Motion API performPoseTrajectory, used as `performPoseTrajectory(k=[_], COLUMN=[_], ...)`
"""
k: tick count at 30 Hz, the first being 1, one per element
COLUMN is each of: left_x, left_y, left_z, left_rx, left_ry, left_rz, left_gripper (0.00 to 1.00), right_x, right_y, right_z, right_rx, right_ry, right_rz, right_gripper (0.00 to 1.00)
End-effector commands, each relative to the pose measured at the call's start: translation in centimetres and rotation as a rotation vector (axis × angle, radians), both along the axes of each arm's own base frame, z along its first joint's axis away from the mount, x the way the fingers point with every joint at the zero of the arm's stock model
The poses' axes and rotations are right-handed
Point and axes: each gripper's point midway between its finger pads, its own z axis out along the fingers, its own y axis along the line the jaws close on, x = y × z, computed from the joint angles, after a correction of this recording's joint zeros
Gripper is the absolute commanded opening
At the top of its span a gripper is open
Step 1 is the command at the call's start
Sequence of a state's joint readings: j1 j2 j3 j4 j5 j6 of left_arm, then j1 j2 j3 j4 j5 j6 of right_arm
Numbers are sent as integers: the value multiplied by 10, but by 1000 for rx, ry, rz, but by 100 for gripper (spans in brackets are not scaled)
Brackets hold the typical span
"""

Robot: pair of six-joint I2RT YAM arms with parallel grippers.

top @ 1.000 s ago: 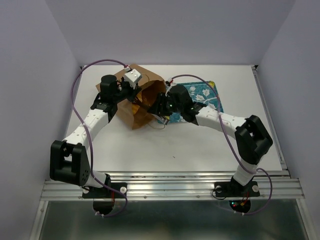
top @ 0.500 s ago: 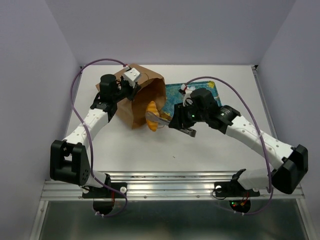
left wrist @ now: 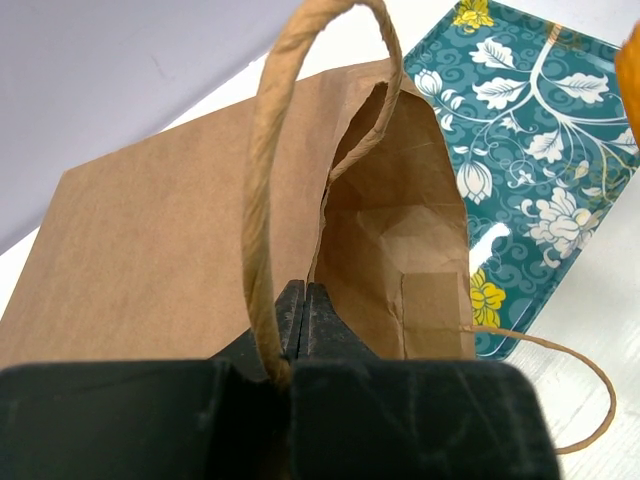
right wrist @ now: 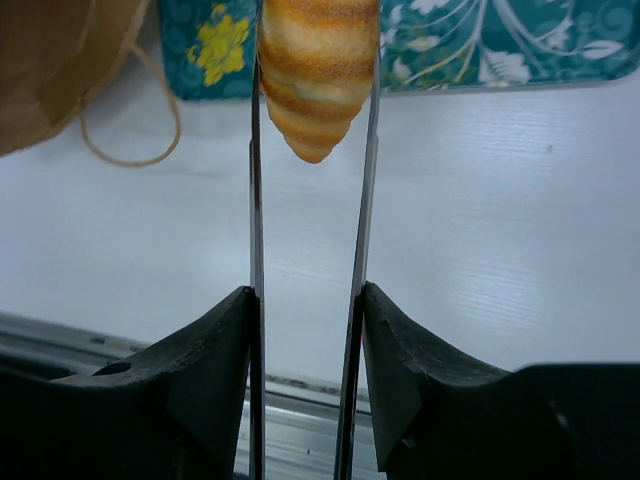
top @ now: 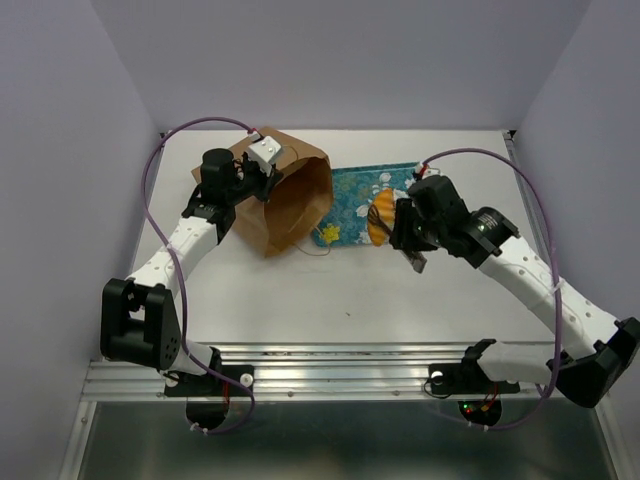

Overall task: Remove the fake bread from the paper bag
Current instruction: Place the fake bread in the container.

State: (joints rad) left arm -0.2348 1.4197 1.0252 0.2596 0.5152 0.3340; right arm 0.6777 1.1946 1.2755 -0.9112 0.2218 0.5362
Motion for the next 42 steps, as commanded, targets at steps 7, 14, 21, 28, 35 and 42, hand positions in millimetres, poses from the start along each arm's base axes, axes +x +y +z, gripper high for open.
performPoseTrajectory(k=[7, 14, 21, 28, 35, 42], left_x=[5, 3, 1, -1, -2, -2], left_y=[5, 8, 11, 13, 12, 13], left_z=[36, 45, 51, 55, 56, 53], left_rx=[-24, -15, -10, -7, -11, -13], left_ry=[-116, -122, -131, -147, -148, -141], left_rz=[43, 60, 69, 74, 70, 76], left_gripper=[0, 0, 0, 0, 0, 0], right_x=[103, 153, 170, 178, 184, 189], right_y=[15, 44, 88, 93, 94, 95], right_z=[15, -2, -20, -41, -46, -36], right_rx=[34, 49, 126, 95, 82, 94], right_ry=[-136, -117, -43, 26, 43, 17], right_rz=[-31, 9, 150, 152, 130, 120], right_gripper=[18, 21, 25, 33, 48, 61])
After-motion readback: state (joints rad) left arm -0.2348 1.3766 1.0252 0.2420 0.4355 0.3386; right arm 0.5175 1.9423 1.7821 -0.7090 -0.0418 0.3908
